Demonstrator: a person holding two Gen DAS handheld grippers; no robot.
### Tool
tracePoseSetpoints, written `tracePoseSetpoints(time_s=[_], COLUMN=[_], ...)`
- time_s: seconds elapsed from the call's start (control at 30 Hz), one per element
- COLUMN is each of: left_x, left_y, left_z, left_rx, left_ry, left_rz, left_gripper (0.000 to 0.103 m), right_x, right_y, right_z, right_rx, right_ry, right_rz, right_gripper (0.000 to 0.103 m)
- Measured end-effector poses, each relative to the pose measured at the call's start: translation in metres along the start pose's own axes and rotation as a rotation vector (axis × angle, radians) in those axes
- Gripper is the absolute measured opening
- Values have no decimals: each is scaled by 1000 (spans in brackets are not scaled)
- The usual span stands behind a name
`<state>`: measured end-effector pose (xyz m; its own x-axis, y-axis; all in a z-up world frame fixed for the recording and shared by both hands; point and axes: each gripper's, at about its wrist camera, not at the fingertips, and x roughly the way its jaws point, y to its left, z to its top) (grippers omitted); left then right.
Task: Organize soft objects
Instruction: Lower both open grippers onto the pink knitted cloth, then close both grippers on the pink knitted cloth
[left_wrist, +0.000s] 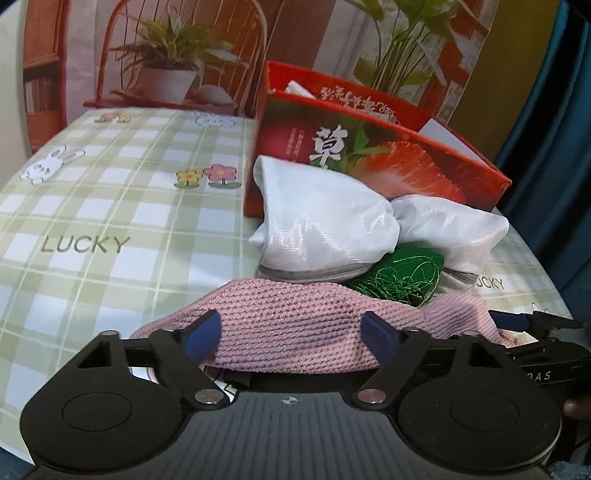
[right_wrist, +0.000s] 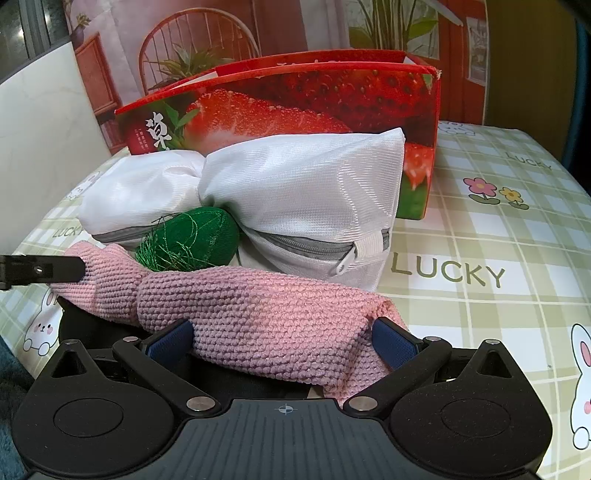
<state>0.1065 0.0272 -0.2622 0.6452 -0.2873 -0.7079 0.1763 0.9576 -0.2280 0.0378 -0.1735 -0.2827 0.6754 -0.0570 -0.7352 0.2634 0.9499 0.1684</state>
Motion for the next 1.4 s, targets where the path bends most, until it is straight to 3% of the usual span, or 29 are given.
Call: tracePoseSetpoints(time_s=[0.03, 0.1, 0.17, 0.23, 0.43, 0.53, 0.6, 0.83, 0.97, 1.07, 1.17, 1.4], left_x=[1, 1, 1, 1, 3, 4, 4, 6, 6, 5, 3, 5], left_y=[1, 3, 4, 4, 5, 5, 5, 6, 5, 4, 5, 2], left_z=[0, -1, -2, -3, -5, -5, -4, -5, -4, -4, -3, -4], left_rx=[-7, -12, -10, -11, -16, -14, -13, -7, -2, 9, 12, 22], left_ry=[2, 4, 6, 3, 19, 21, 23, 27, 26, 12, 1, 9], left_rz=[-6, -19, -27, -36, -35, -31, -29, -28, -33, -23, 1, -58], left_gripper=[79, 49, 34, 34, 34, 35, 35, 36, 51, 65, 77, 79], right_x=[0, 0, 0, -2, -24, -35, -39, -22, -9, -8, -9, -16], right_y=[0, 0, 0, -1, -9, -11, -11, -7, -4, -3, -1, 1], right_z=[0, 0, 1, 2, 6, 10, 11, 10, 11, 15, 16, 13], right_rx=[0, 1, 3, 19, 88, 110, 110, 117, 109, 112, 102, 91], right_ry=[0, 1, 10, 26, -29, -49, -34, 43, 58, 55, 45, 14], right_rz=[0, 0, -2, 3, 1, 6, 10, 53, 50, 70, 73, 72], right_gripper=[103, 103, 103, 103, 101, 91, 82, 73, 68, 41, 33, 26])
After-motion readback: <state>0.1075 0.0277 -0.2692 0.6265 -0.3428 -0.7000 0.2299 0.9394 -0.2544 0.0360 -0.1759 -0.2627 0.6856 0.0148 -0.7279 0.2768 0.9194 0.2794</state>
